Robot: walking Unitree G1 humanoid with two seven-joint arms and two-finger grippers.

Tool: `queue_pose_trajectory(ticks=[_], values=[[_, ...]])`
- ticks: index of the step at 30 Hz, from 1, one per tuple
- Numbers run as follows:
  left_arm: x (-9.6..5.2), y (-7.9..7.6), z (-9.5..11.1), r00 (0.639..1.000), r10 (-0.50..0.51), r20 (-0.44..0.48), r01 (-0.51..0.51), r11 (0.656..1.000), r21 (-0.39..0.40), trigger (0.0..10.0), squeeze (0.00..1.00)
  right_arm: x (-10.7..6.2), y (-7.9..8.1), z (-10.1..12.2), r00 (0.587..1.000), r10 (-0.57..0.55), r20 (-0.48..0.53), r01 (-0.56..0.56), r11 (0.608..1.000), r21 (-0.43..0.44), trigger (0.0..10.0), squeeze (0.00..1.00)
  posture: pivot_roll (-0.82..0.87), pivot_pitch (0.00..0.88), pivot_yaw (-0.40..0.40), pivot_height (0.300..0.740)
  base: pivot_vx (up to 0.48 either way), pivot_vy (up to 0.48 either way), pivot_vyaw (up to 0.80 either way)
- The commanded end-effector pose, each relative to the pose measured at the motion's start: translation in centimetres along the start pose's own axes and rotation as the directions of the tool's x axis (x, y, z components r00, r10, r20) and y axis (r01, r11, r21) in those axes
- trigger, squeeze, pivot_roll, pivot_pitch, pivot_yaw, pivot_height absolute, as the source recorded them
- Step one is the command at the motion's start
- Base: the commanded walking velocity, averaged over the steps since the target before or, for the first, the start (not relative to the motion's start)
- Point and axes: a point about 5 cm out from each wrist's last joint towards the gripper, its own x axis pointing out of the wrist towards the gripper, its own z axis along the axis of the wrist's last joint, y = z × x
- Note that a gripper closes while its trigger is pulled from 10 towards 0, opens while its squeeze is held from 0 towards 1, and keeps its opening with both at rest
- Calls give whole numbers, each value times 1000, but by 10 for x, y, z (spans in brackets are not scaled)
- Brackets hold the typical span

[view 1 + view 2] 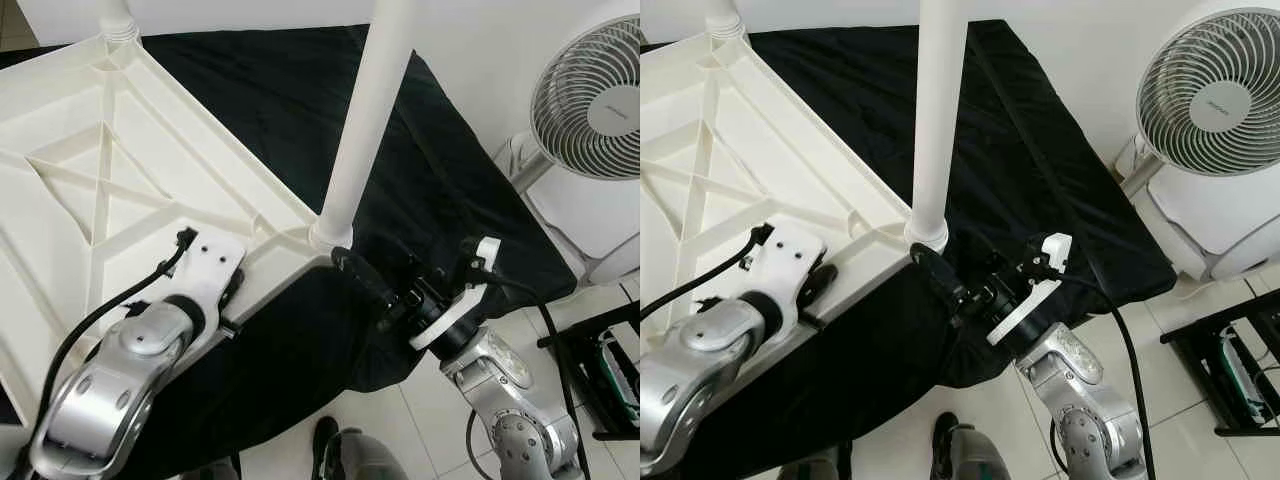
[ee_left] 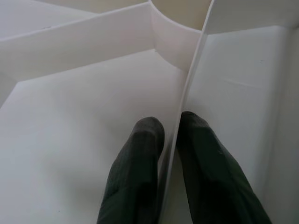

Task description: Building children table

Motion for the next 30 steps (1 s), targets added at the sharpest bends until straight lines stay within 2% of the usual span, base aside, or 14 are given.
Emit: queue_pose_trajectory(ticks=[1,3,6,8,12,15,20,23,29,30], values=[[-1,-5,-20,990,-19,-136,16,1000,-22,0,0,-3,-2,-1,1000,-6,-8,6,1000,-7,10000,0,163,258,-109,740,0,0,0],[-10,8,-23,986,45,-158,-49,999,-20,0,0,-4,-4,1,1000,-9,-7,9,1000,-10,10000,0,172,260,-118,740,0,0,0],[-13,16,-25,982,86,-167,-92,995,-26,0,0,-4,-4,0,1000,-7,-7,7,1000,-8,10000,0,172,260,-118,740,0,0,0],[-14,25,-29,971,152,-183,-159,987,-24,0,0,-1,-4,0,1000,2,-6,-2,1000,-5,10000,0,178,258,-125,740,0,0,0],[-13,28,-32,962,190,-195,-200,979,-37,0,0,1,-5,0,1000,10,-6,-10,1000,-6,10000,0,183,255,-133,740,0,0,0],[-10,28,-33,960,196,-201,-209,977,-42,0,0,2,-5,0,1000,13,-6,-13,1000,-7,10000,0,183,255,-133,740,0,0,0],[2,20,-33,957,210,-198,-226,972,-64,0,0,3,-9,2,1000,19,-8,-19,1000,-15,10000,0,172,247,-136,740,0,0,0],[12,6,-24,973,162,-163,-178,979,-94,0,0,9,-24,4,1000,16,-14,-17,997,-80,10000,0,159,240,-123,740,0,0,0],[13,1,-20,980,132,-152,-146,985,-88,0,0,18,-38,6,1000,8,-11,-9,992,-127,10000,0,159,240,-123,740,0,0,0],[13,-2,-20,982,117,-148,-131,988,-85,0,0,24,-44,6,1000,7,-8,-8,990,-139,10000,0,160,235,-115,740,0,0,0]])
